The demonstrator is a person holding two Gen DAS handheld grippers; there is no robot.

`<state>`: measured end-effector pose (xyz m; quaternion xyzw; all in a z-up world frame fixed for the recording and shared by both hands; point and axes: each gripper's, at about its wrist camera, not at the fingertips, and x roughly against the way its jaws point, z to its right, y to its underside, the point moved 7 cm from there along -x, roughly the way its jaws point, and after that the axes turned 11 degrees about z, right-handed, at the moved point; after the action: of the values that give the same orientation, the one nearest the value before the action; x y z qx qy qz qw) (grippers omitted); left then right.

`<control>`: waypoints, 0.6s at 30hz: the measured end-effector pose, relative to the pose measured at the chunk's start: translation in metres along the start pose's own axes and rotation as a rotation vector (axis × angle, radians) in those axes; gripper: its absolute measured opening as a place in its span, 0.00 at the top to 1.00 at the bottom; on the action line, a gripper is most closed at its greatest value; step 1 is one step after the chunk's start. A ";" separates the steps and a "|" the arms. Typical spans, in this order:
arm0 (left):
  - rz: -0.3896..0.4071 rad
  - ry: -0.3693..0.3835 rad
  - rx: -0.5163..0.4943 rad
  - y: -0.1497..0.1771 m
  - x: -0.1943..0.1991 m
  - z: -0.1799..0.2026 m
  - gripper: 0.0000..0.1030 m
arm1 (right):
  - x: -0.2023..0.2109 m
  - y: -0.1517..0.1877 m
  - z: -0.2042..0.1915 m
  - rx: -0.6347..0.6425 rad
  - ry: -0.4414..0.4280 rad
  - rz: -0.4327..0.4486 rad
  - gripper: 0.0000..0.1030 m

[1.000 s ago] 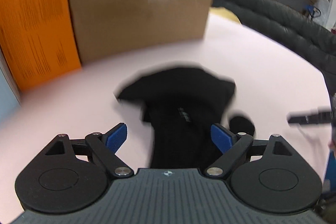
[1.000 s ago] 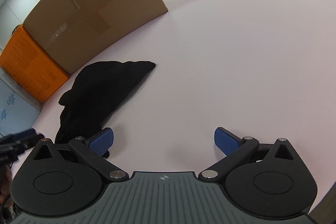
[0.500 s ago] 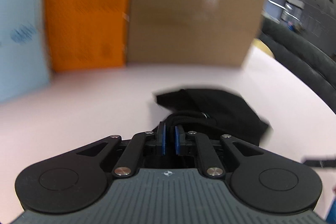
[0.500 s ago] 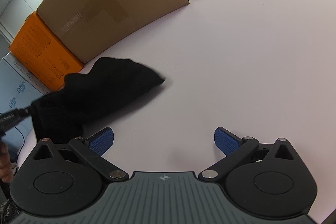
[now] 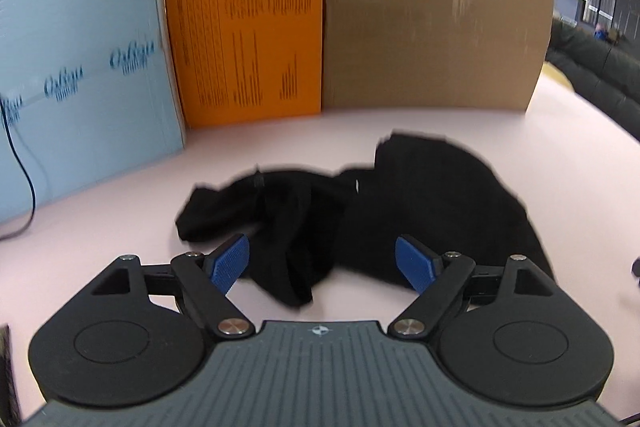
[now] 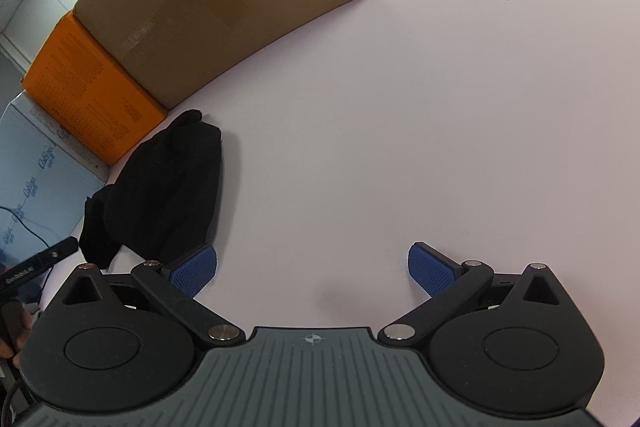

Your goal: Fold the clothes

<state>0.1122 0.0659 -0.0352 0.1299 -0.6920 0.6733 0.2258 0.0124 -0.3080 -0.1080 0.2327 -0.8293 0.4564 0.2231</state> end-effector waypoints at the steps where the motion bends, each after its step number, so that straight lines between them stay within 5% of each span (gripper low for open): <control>1: -0.012 -0.022 0.005 0.006 -0.004 0.000 0.23 | -0.001 0.000 -0.004 0.012 -0.014 -0.004 0.00; 6: -0.030 -0.137 0.121 0.021 -0.026 -0.014 0.25 | -0.006 -0.001 -0.019 0.056 -0.078 -0.019 0.00; 7: -0.034 -0.139 0.155 0.023 -0.030 -0.016 0.37 | -0.008 -0.001 -0.020 0.058 -0.082 -0.024 0.00; 8: -0.038 -0.139 0.178 0.024 -0.034 -0.018 0.68 | -0.009 -0.001 -0.021 0.060 -0.085 -0.029 0.00; 9: -0.045 -0.136 0.191 0.023 -0.039 -0.020 0.86 | -0.010 -0.001 -0.021 0.060 -0.084 -0.032 0.00; 10: -0.051 -0.133 0.204 0.023 -0.043 -0.023 0.96 | -0.012 -0.002 -0.021 0.059 -0.082 -0.035 0.00; 18: 0.125 -0.155 0.182 -0.029 0.012 -0.047 0.96 | -0.021 -0.011 -0.047 0.129 -0.171 -0.016 0.00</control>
<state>0.1225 0.1119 -0.0044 0.1581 -0.6502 0.7340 0.1163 0.0430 -0.2689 -0.0902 0.2911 -0.8125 0.4854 0.1397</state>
